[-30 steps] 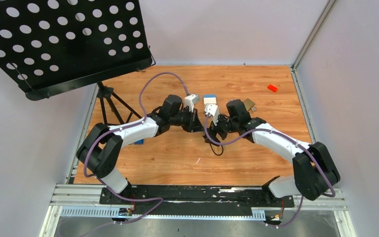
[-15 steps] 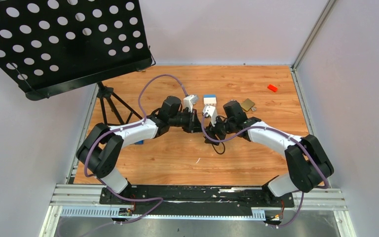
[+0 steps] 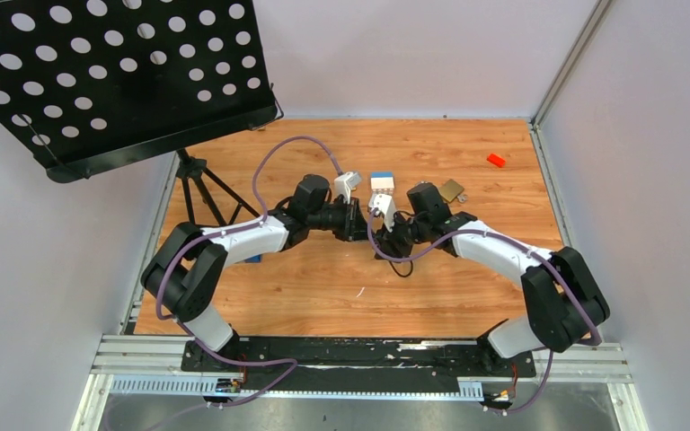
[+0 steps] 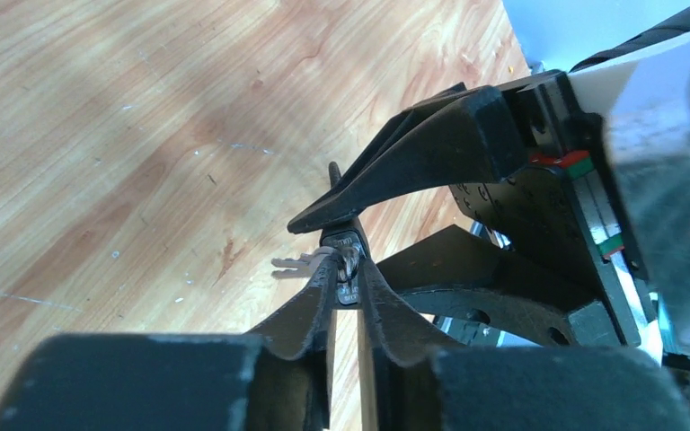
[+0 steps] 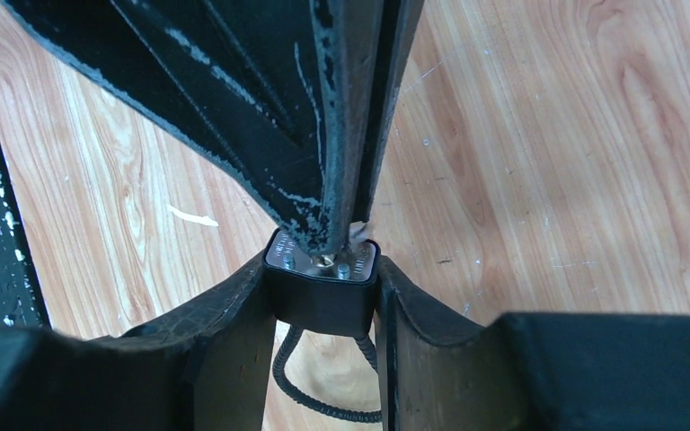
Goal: Unlock with the key
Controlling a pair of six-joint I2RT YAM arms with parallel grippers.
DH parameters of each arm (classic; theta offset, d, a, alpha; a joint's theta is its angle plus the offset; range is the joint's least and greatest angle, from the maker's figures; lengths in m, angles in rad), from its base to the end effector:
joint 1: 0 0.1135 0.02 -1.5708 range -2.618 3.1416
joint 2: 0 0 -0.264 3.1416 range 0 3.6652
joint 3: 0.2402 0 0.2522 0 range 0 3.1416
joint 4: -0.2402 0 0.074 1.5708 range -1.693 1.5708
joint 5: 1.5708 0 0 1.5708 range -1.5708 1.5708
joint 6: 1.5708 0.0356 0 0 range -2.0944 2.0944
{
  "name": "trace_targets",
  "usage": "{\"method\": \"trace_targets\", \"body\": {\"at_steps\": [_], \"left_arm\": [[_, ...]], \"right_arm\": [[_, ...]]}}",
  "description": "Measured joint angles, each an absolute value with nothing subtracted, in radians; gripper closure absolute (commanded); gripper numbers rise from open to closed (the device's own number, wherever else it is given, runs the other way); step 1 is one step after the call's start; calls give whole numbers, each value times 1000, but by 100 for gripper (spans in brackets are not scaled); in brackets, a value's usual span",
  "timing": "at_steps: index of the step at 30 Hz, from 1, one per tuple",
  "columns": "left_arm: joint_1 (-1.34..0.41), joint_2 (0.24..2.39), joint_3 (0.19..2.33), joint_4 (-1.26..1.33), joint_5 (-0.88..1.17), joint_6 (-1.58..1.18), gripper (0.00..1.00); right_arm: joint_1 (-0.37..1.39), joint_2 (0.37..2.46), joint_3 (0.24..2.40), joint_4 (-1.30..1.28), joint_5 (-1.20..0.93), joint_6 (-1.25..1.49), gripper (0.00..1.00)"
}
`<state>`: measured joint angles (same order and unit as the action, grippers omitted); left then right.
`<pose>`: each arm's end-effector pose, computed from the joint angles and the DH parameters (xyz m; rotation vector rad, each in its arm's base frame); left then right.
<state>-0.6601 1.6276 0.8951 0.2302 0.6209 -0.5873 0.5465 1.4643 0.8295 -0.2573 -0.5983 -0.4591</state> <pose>0.2618 -0.2294 0.2083 0.5071 2.2259 -1.3591 0.2371 0.1677 0.1986 -1.3769 1.9649 0.7717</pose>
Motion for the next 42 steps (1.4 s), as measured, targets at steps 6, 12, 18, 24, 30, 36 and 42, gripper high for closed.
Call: {"method": "trace_targets", "body": {"at_steps": [6, 12, 18, 24, 30, 36, 42], "left_arm": [[-660, 1630, 899, 222, 640, -584, 61], [-653, 1611, 913, 196, 641, -545, 47], [-632, 1522, 913, 153, 630, -472, 37], [-627, 1446, 913, 157, 658, -381, 35], [-627, 1455, 913, 175, 709, -302, 35], [-617, 1454, 913, 136, 637, -155, 35], [-612, 1451, 895, 131, 559, -27, 35]], "right_arm": [[546, 1411, 830, -279, -587, -523, 100], [546, 1370, 828, -305, -585, -598, 100], [546, 1339, 825, -338, -585, -664, 100], [546, 1336, 825, -364, -597, -702, 100], [564, 1322, 832, -407, -564, -739, 100], [704, 1313, 898, -537, -316, -852, 100], [804, 1308, 949, -682, -64, -970, 100]]}}
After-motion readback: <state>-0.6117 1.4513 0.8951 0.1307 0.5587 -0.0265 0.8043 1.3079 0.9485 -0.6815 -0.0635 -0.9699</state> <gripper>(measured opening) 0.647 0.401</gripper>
